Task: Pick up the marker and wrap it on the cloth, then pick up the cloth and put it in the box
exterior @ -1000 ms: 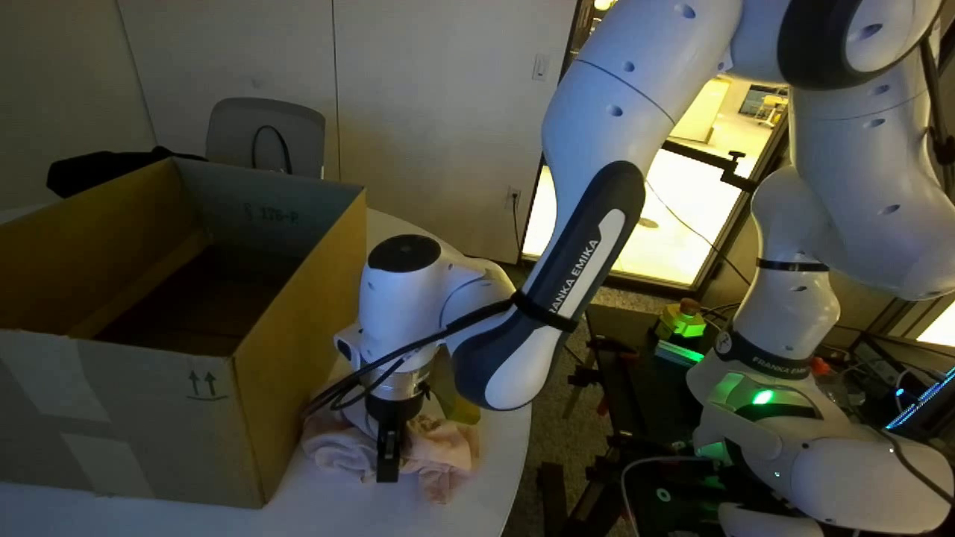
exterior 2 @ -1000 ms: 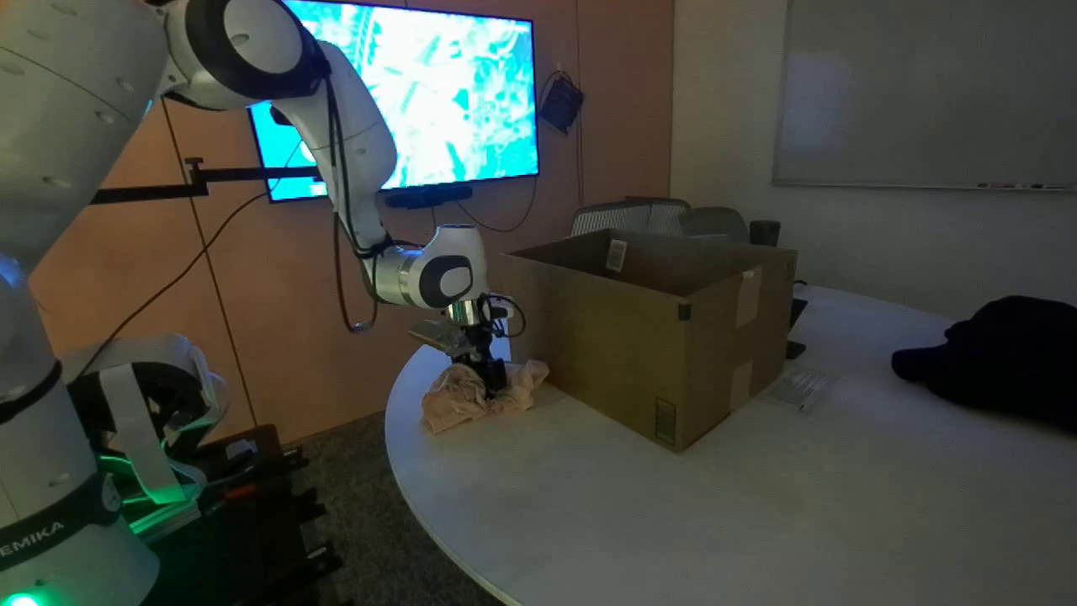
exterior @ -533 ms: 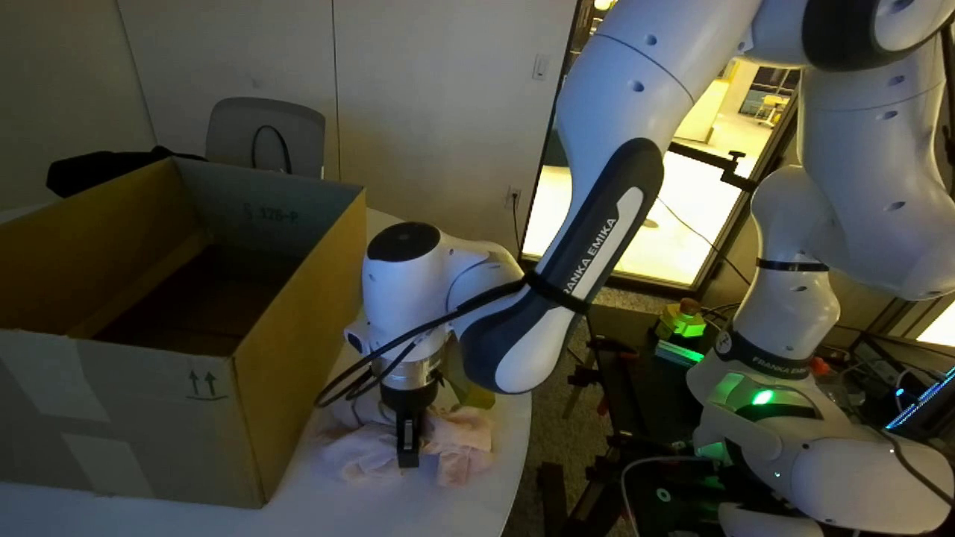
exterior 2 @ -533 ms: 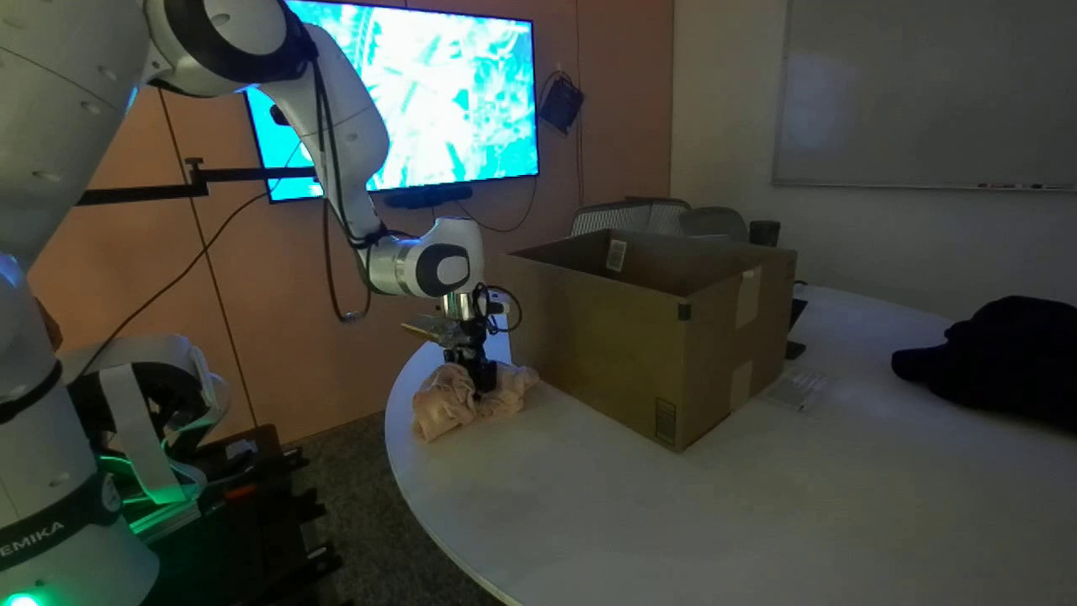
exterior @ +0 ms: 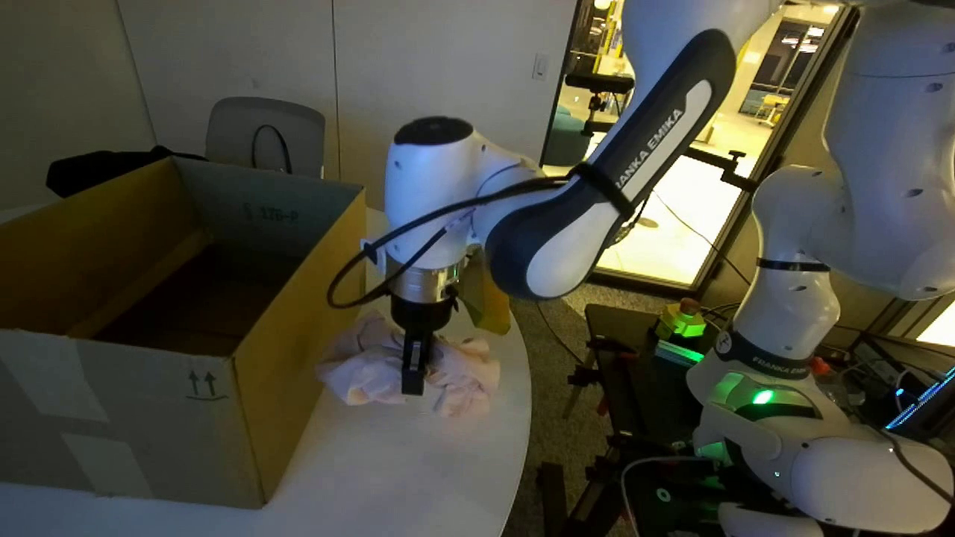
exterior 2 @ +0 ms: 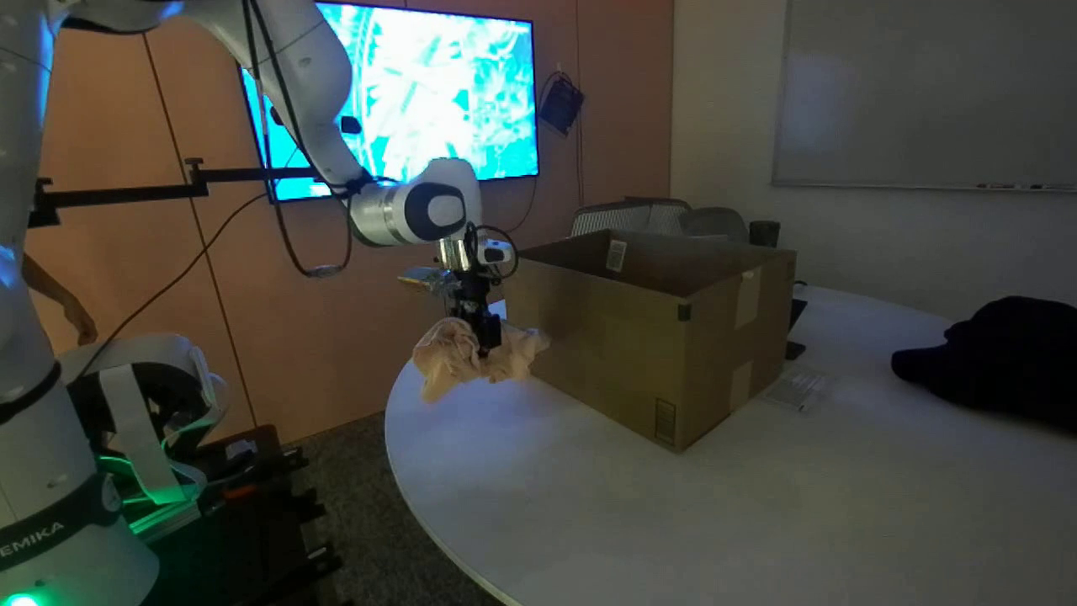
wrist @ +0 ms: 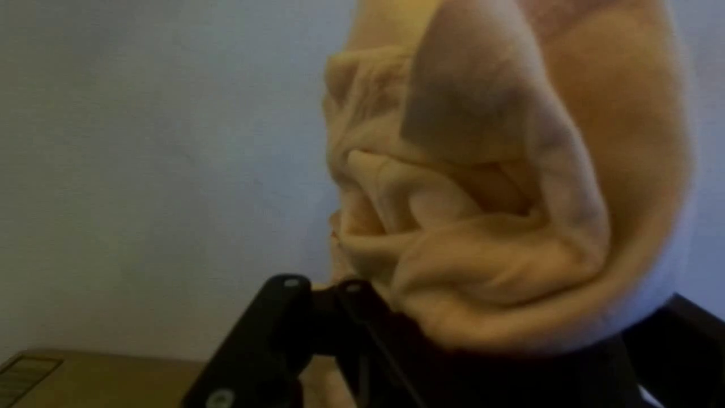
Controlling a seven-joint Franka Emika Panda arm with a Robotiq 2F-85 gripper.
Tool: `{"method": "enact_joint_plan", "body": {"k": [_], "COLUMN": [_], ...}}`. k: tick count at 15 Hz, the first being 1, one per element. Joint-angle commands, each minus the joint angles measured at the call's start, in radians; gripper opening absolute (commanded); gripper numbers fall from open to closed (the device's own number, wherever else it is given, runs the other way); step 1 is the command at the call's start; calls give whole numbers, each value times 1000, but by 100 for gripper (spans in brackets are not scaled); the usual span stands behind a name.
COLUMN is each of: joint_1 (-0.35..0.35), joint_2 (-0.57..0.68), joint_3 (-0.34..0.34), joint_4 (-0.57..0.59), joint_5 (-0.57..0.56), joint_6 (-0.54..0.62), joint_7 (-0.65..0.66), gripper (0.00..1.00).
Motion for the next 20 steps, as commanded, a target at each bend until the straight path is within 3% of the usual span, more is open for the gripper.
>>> {"method": "enact_joint_plan", "body": {"k": [1,4,7,12,20], "joint_1": [-28,-74,-128,-189,-171], "joint_2": [-179,-255,-245,-99,233], "joint_3": [12,31,38,34,27], "joint_4": [-41,16,149,447,841], "joint_5": [-47,-46,-44,-33,-44], "joint_6": [-76,-149,-218,-269,-282], "joint_7": [83,85,54,-22,-119], "gripper": [8,7,7,8,8]}}
